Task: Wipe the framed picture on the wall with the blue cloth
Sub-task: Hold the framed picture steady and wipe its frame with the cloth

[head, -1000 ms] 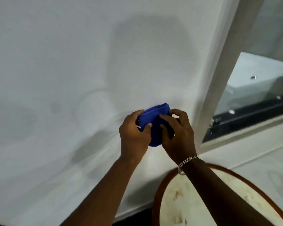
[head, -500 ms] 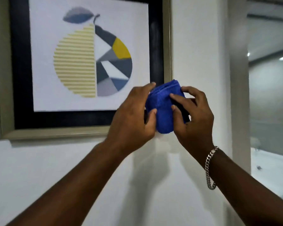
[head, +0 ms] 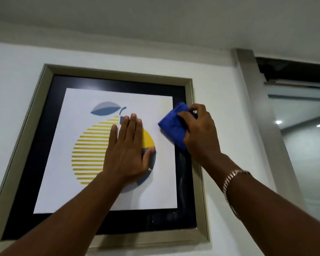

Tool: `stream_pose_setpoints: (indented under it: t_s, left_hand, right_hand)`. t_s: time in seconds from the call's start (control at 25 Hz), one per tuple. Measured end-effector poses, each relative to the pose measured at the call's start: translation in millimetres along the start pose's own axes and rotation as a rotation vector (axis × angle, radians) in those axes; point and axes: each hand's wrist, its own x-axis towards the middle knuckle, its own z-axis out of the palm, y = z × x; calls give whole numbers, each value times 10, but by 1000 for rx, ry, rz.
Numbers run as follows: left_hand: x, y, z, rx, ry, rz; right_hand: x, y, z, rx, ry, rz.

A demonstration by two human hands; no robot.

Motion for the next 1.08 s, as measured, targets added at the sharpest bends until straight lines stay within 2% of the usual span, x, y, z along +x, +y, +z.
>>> stream_pose_setpoints:
  t_s: [0.08, 0.12, 0.2, 0.32, 0.4, 0.64, 0.76, 0.92, 1.08]
  left_hand:
    - [14, -35, 103, 9, 40, 9]
    - [16, -44, 126, 19, 57, 12]
    - [36, -48, 149, 28, 82, 19]
    - [57, -49, 136, 36, 73, 37]
    - [81, -52, 127, 32, 55, 47]
    - [165, -65, 157, 55, 52, 58]
    - [164, -70, 169, 56, 61, 63]
    - [159, -78, 194, 43, 77, 69]
    - [162, -99, 193, 30, 70, 75]
  right_hand:
    - [40, 8, 64, -247, -2, -82]
    - [41, -3, 97, -294, 12, -108]
    - [13, -32, 196, -234, 2, -85]
    - [-52, -90, 333, -111, -172, 43]
    - [3, -59, 367, -113, -225, 36]
    - [-340, -110, 397, -64, -143, 14]
    - [-423, -90, 457, -92, -150, 20]
    - [-33, -83, 451, -107, -167, 59]
    - [-318, -101, 443, -159, -216, -6]
